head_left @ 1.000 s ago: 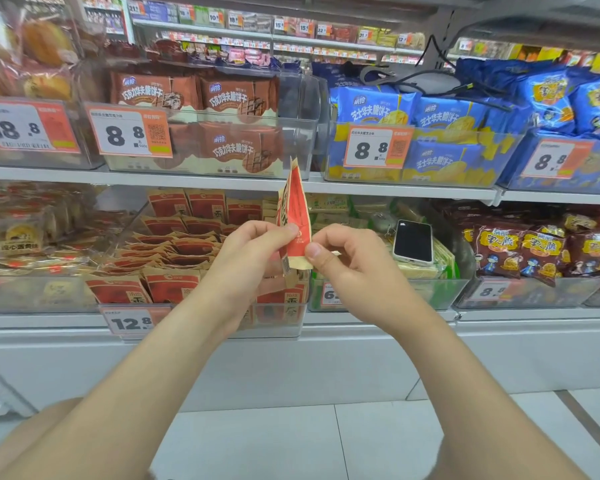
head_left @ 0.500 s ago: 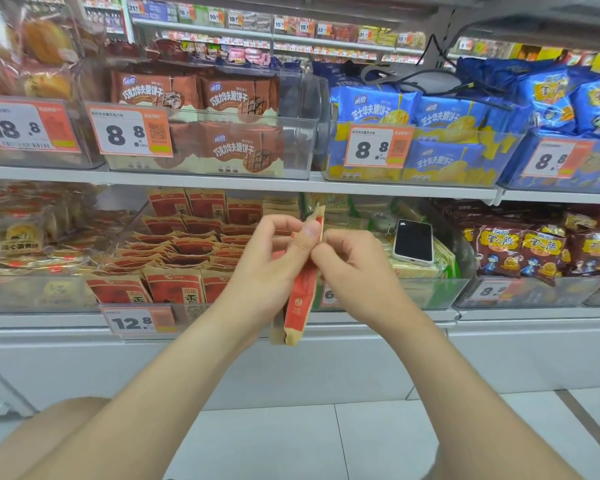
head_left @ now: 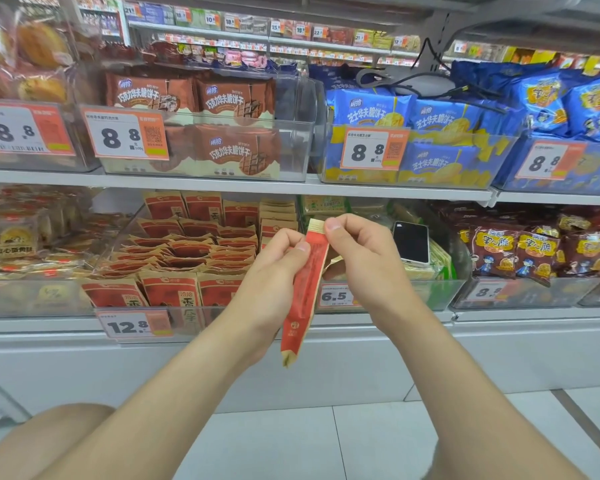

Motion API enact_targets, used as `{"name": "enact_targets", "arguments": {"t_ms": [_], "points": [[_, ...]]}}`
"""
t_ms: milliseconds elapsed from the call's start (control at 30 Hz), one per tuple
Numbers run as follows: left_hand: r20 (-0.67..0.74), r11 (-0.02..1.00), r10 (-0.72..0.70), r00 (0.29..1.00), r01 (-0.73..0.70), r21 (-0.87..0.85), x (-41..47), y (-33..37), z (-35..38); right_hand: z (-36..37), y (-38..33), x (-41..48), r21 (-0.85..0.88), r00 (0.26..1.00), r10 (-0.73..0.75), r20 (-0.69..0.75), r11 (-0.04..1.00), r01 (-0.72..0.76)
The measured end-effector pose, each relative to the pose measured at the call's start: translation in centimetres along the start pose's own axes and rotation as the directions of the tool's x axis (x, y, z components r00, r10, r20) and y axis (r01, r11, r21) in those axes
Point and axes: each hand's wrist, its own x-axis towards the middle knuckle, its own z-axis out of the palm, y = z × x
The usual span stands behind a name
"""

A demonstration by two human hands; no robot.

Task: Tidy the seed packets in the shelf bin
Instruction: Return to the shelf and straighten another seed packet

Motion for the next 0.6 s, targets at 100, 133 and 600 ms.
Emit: {"name": "enact_targets", "arguments": {"t_ms": [100, 133, 600], "points": [[0.027, 0.999, -0.010, 1.000, 0.010, -0.031, 0.0, 0.2, -0.1, 0.1, -0.1, -0.1, 0.019, 1.000, -0.008, -0.003, 1.000, 0.009], [0.039, 0.999, -0.008, 0.999, 0.010, -0.044, 0.1, 0.1, -0.2, 0.2, -0.2, -0.2, 0.024, 1.000, -0.025, -0.004, 0.999, 0.025], [0.237, 0.993, -0.003, 0.971, 0.032, -0.118, -0.6, 0.9, -0.7, 0.3, -0.4, -0.2, -0.251, 0.973, -0.143, -0.183, 0.964, 0.094]]}}
